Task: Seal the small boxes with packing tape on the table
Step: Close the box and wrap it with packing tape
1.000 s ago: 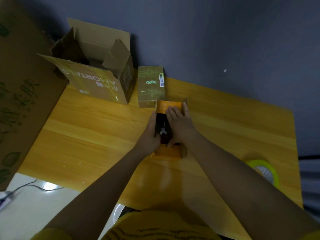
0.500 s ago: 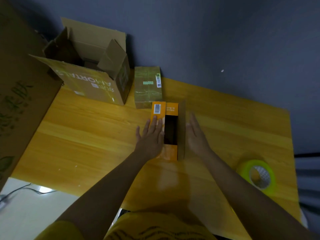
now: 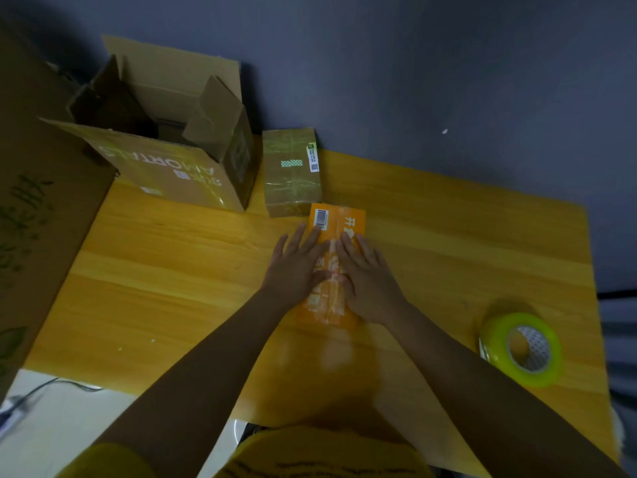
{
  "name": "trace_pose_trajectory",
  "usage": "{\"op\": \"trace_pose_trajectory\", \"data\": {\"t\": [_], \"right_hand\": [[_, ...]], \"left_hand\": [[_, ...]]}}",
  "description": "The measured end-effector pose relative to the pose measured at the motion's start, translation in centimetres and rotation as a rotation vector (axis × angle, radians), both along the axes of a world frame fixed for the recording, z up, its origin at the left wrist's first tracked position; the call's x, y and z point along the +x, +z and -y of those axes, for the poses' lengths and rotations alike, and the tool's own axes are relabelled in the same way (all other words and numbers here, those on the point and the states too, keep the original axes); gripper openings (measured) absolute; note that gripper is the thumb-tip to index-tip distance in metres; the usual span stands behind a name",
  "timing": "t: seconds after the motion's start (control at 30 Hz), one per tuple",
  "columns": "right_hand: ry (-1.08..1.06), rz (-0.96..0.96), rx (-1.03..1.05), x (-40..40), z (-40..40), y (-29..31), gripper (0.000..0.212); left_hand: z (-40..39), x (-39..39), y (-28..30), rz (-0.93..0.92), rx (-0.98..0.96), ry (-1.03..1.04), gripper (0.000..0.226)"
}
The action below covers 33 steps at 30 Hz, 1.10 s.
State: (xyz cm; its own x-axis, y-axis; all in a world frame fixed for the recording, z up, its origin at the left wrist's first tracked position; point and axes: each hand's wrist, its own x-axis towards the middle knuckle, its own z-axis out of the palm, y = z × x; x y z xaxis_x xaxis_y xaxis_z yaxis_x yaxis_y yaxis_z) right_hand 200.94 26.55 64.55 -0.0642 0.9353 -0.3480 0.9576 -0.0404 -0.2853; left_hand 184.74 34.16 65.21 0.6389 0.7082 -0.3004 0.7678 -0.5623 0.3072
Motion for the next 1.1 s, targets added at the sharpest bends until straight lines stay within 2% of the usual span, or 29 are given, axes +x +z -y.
{"op": "trace_pose_trajectory", "data": {"t": [0.07,0.17,0.23,0.37,0.47,0.5,0.6,0.73,1.0,1.1], "right_hand": [[0.019,0.06,-0.045,0.1,-0.3,0.5,0.064],[0.058,0.151,-0.071,0.2,-1.3,1.3,0.063],[0.036,0.103,-0.088,0.5,-1.4,1.5,0.064],[-0.181,-0.342,-0.001,0.5,-0.8,1.0,0.077],[-0.553,-0.584,-0.063,0.7,-2.2,0.8,0.111],[-0.636,-0.674,-0.105,0.9,-2.7,1.0,0.116],[-0.7,-0.938,-0.199,1.6,-3.6,1.7,0.109],[-0.653,-0.96,-0.222,1.7,-3.8,1.5,0.109],[-0.703,-0.962,-0.175,1.5,-3.7,0.4,0.109],[-0.65,-0.876,-0.164,1.4,-3.6,0.3,0.11]], "left_hand": [[-0.4,0.3,0.1,-0.007,-0.015,-0.045,0.063],[-0.8,0.6,0.5,-0.017,-0.059,-0.049,0.071],[-0.5,1.0,0.6,-0.01,-0.058,-0.021,0.076],[0.8,1.3,0.4,0.125,-0.076,0.098,0.083],[0.3,1.3,0.7,0.155,-0.171,0.121,0.098],[0.0,1.2,0.9,0.153,-0.197,0.106,0.1],[-0.4,0.6,1.2,0.207,-0.27,0.101,0.098],[-0.3,0.3,0.9,0.22,-0.282,0.138,0.099],[0.2,1.1,0.2,0.122,-0.192,0.127,0.098],[0.4,1.4,-0.2,0.07,-0.169,0.088,0.094]]}}
